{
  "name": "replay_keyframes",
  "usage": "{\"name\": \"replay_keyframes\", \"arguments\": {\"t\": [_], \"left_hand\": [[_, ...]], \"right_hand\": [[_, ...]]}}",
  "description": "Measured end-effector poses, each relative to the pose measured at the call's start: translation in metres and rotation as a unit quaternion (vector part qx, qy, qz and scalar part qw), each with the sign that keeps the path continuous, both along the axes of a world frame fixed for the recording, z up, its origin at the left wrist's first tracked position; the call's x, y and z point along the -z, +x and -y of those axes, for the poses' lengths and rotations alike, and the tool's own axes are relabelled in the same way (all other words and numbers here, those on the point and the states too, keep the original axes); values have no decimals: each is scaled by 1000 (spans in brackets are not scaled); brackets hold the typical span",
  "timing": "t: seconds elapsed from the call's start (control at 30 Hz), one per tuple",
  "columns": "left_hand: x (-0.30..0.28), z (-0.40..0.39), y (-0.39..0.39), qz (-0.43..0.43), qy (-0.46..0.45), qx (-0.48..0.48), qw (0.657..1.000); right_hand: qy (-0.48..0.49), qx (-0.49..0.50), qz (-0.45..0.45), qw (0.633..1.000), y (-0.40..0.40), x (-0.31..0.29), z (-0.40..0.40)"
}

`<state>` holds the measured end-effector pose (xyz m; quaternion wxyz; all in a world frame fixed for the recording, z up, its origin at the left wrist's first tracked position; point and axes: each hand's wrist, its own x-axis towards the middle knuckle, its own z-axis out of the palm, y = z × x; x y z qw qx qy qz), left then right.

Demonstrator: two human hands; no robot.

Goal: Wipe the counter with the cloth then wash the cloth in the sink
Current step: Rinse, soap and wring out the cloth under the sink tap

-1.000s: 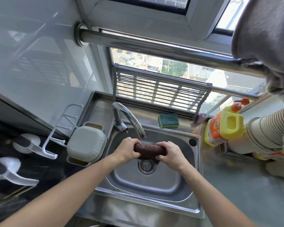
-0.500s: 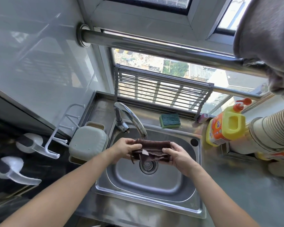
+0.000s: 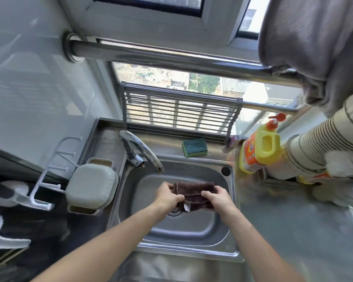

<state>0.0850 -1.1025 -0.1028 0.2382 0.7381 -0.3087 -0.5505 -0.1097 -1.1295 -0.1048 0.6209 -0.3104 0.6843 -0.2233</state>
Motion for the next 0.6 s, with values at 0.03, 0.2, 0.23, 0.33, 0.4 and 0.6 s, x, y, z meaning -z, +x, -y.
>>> {"name": "replay_keyframes", "arguments": {"t": [0.03,0.2,0.23,0.33,0.4,0.6], "left_hand": [[0,1,-15,13,-7,-8,1000],[-12,17,-92,-16,-49,-9,999],[-16,20,-109,-17,-56,-2,998],[-20,27,-158,-3,-58,14,998],[-15,31,-189,4,-50,19,999],[8,51,-246,-2,7,-16,1000]], "right_hand": [[-5,23,-7,1000,-10,-2,-2],[-56,111,-72,990,-87,-6,0],[-62,128,-84,986,-103,-6,0],[-77,165,-130,975,-151,-1,1],[-71,203,-136,967,-179,5,4],[-62,179,-187,964,-233,23,12]]}}
